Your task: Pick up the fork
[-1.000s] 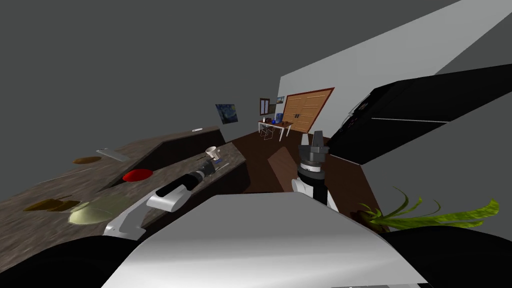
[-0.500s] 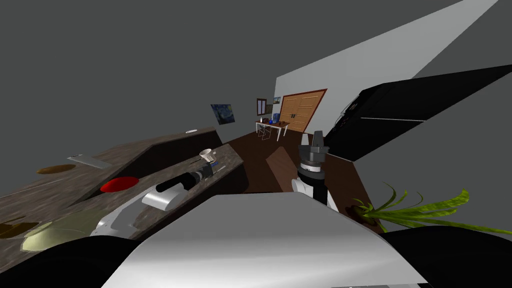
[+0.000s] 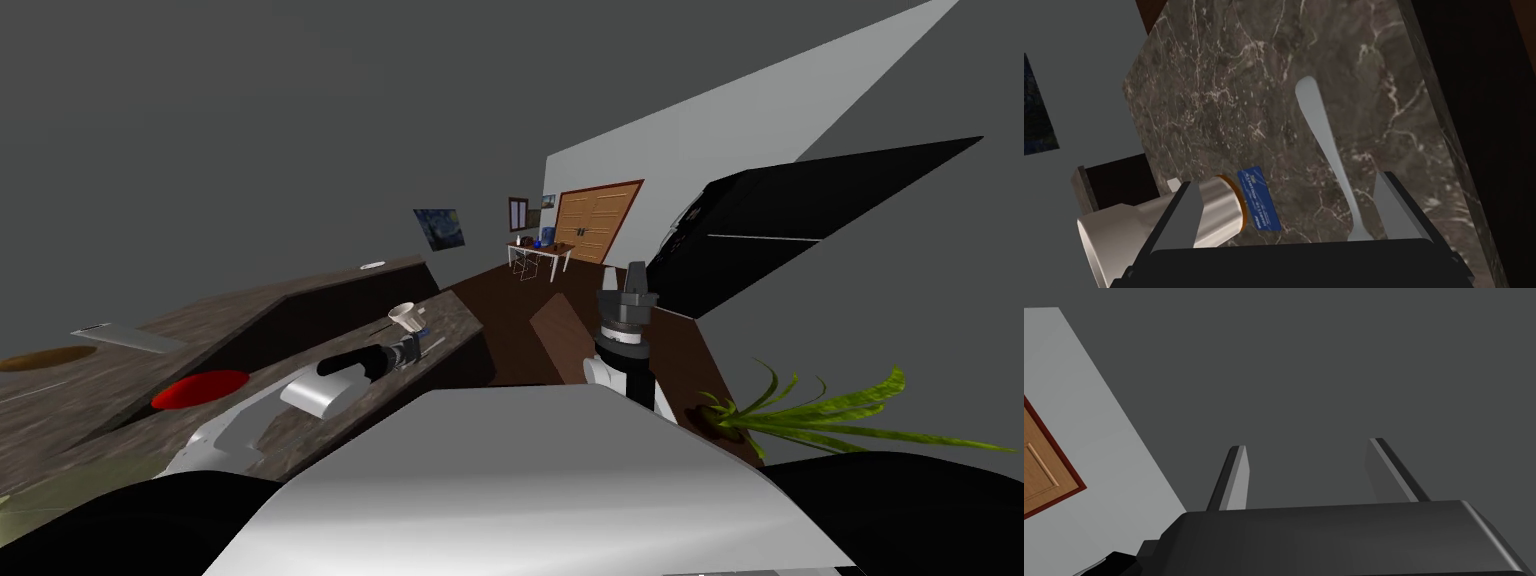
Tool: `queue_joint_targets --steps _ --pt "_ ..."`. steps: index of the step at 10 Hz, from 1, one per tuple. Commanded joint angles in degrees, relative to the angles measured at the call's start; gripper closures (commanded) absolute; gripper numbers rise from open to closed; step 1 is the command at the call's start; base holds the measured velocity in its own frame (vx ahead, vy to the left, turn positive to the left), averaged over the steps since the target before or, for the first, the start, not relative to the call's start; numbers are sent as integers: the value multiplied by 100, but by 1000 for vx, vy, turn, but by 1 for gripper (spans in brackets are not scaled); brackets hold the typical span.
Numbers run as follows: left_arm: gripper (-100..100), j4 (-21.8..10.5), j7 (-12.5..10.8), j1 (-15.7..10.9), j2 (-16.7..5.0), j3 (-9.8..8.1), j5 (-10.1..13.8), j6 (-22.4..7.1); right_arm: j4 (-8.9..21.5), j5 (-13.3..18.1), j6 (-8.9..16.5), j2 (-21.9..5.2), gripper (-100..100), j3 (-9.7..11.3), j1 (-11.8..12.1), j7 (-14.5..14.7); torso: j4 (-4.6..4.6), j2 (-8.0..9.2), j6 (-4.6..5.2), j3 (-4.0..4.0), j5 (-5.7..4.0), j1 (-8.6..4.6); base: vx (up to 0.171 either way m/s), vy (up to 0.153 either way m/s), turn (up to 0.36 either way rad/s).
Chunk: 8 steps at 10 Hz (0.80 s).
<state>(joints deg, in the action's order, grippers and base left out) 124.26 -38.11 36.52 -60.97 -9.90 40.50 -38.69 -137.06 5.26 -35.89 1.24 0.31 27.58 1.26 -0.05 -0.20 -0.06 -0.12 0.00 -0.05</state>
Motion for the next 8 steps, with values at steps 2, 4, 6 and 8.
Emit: queue_joint_targets --steps 2,4,6,8 --pt "-100 -62 -110 107 -283 -23 294 -445 0 0 0 0 0 0 0 0 1 4 -3 2 0 1 54 -5 -35" --pt "-100 -110 -173 137 -442 -15 459 -729 0 0 0 0 0 0 0 0 1 5 -2 3 1 6 45 5 -31" --pt "-100 -158 -230 165 -590 -4 617 -1005 0 0 0 0 0 0 0 0 0 1 -2 1 2 7 58 3 -37" --pt "-100 -205 -281 192 -729 8 767 -1235 0 0 0 0 0 0 0 0 1 4 -2 2 0 2 45 -5 -17"
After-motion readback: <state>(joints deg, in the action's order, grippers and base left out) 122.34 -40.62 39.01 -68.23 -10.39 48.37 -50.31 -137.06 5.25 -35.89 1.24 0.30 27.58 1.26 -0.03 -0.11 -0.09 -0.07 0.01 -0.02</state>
